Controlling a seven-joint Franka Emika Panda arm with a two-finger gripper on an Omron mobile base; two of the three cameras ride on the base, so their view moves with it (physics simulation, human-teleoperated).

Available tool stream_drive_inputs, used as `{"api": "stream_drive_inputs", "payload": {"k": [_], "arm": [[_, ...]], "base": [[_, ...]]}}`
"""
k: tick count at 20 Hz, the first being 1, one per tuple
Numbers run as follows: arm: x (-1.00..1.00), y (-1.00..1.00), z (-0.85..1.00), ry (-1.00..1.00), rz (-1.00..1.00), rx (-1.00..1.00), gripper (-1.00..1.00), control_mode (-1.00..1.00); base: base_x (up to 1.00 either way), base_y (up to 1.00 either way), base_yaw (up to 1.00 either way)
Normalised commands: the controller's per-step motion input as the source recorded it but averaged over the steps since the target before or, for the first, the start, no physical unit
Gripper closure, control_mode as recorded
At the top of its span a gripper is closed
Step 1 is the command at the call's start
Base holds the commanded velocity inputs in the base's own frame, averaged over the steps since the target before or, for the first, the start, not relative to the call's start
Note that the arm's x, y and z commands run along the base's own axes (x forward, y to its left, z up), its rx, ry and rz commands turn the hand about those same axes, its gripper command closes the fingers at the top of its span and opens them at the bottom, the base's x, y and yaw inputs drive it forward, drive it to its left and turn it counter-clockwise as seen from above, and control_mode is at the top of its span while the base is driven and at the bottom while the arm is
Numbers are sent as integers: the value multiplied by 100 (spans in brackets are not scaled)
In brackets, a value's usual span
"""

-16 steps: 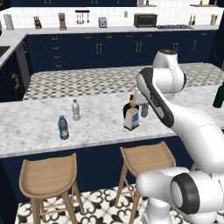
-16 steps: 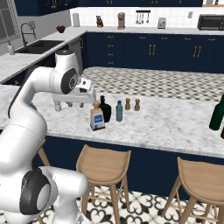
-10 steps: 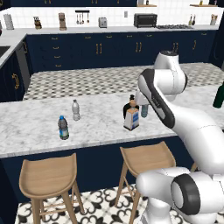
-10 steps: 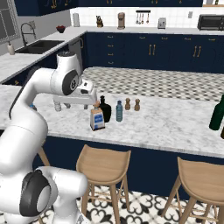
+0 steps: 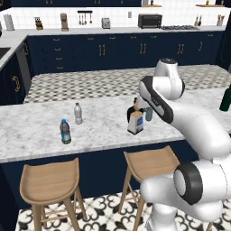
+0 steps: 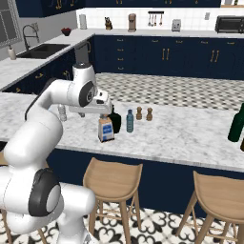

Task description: Move the plastic bottles in the middle to the plastics group, and the glass bottles in the middle to the glass group.

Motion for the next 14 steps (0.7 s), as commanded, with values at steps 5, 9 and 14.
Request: {"api": "stream_drive_inputs", "payload": {"k": [5,9,14], "arm": [[56,16,-4,-2,0,0,-100,-100],[50,3,-7,0,0,0,-100,-100],[24,0,-10,2,4,0,-100,-100]], "base": [[0,0,0],[0,0,0],[0,0,0]]}}
